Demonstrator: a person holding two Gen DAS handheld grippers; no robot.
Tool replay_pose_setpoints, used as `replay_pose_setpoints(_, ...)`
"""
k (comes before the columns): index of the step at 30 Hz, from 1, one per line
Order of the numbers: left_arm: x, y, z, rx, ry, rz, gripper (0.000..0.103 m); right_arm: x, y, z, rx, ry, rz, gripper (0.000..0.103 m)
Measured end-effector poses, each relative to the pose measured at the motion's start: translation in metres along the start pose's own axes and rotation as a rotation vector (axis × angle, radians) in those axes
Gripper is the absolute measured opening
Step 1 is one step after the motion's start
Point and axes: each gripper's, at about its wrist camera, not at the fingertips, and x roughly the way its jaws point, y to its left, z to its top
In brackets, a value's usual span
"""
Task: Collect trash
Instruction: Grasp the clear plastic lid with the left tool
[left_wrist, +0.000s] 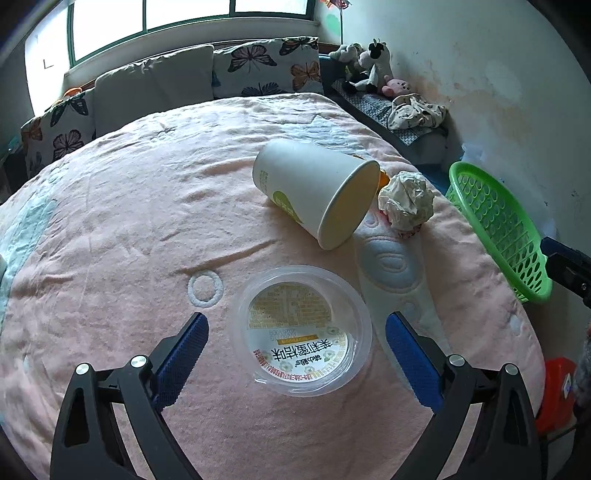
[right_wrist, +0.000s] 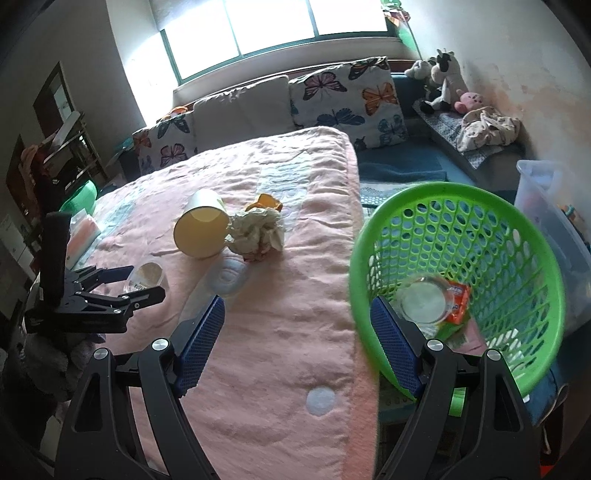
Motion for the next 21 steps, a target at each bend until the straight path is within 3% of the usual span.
replay_pose_setpoints(1,-0.001,-0.001,0.0,0.006,-0.005,0.004,0.09,0.002,0.002,0.001,-0.004,0.003,0.004,0.081)
replay_pose_setpoints(3,0.0,0.0,0.0,0.008,-0.004,0.005,0.074,0.006,0.005,0.002,-0.013,0.009,0.011,0.081)
replay_pose_setpoints(5,0.0,0.002,0.0,-0.003,0.002,-0.004,0.069,0.011,0.009,0.004,-0.021,0.018,0.018,0.081)
replay_pose_setpoints(21,-0.034,0.013,0.003,-0.027,-0.054,-0.017,0.067,0.062,0.028,0.035,-0.057,0.06,0.104,0.073)
